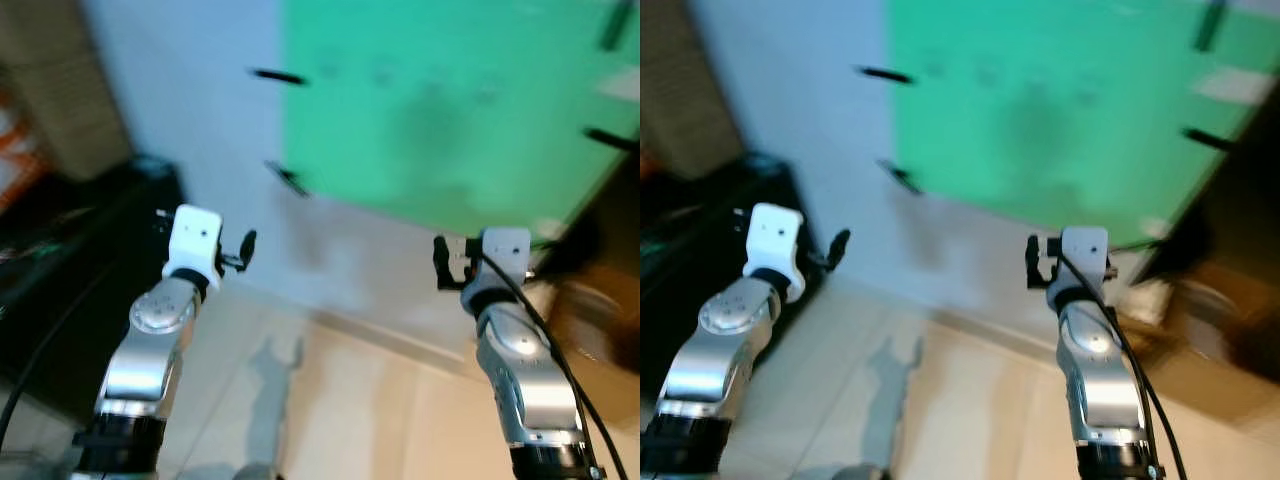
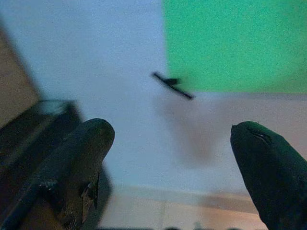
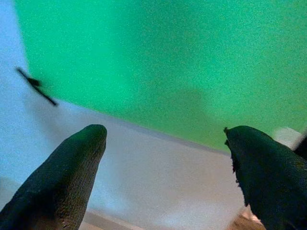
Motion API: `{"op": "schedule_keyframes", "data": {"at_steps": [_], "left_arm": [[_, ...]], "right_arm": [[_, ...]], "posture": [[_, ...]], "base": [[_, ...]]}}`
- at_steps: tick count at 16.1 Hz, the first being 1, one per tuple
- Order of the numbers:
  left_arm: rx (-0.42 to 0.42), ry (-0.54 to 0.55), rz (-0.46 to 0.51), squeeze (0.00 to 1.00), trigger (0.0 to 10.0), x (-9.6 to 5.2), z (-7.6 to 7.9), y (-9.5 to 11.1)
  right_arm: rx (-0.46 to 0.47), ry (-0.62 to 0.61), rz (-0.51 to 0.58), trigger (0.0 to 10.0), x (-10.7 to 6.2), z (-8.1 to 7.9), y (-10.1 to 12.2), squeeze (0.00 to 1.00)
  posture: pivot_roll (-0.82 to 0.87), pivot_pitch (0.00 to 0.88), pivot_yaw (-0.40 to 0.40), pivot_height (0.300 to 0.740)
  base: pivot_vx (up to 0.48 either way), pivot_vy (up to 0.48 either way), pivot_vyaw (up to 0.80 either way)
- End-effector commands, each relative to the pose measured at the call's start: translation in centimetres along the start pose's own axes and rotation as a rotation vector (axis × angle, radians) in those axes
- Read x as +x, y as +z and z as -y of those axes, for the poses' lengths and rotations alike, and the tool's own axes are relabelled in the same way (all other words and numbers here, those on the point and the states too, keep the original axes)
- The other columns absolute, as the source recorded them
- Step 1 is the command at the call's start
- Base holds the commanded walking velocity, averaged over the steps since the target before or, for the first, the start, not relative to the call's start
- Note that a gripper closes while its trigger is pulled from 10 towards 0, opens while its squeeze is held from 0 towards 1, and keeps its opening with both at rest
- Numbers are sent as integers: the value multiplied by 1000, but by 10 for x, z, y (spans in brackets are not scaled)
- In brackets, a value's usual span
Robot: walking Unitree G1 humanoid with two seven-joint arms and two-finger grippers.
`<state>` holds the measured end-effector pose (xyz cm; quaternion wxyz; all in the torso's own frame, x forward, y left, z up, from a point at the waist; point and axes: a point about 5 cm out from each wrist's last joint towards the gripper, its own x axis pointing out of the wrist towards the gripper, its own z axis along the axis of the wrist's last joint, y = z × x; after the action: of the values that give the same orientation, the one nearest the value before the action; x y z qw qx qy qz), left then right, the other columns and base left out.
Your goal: Hang keys on a hook
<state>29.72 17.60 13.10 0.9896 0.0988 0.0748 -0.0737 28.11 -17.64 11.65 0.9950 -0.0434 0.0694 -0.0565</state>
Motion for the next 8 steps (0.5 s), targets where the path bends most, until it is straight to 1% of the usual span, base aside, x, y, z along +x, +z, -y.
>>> {"op": "schedule_keyframes", "data": {"at_steps": [1, 2, 3, 4, 6, 8], "left_arm": [[2, -14, 7, 0, 10000, -1, 3, 2], [3, -14, 12, 0, 10000, -1, 2, 3], [3, -12, 14, 0, 10000, -2, 1, 3], [2, -12, 14, 0, 10000, -3, 1, 3], [-2, -4, 14, 0, 10000, -3, -1, 3], [-4, 1, 11, 0, 10000, -3, -1, 3]], "right_arm": [[-16, -56, -13, 10000, 1, 7, -3, 1000], [-64, -100, -83, 10000, 4, 8, -11, 1000], [-92, -108, -104, 10000, 5, 8, -15, 1000], [-104, -117, -104, 10000, 5, 8, -15, 1000], [-104, -126, -49, 10000, 5, 8, -11, 1000], [-184, -50, -52, 10000, 4, 1, -11, 1000]], "posture": [[4, 0, -48, 740], [7, 0, -50, 740], [11, 0, -51, 740], [12, 0, -52, 740], [12, 0, -48, 740], [2, 0, -38, 740]], "base": [[285, 0, 0], [382, 0, 0], [398, 0, 0], [412, 0, 0], [420, 0, 0], [420, 0, 0]]}}
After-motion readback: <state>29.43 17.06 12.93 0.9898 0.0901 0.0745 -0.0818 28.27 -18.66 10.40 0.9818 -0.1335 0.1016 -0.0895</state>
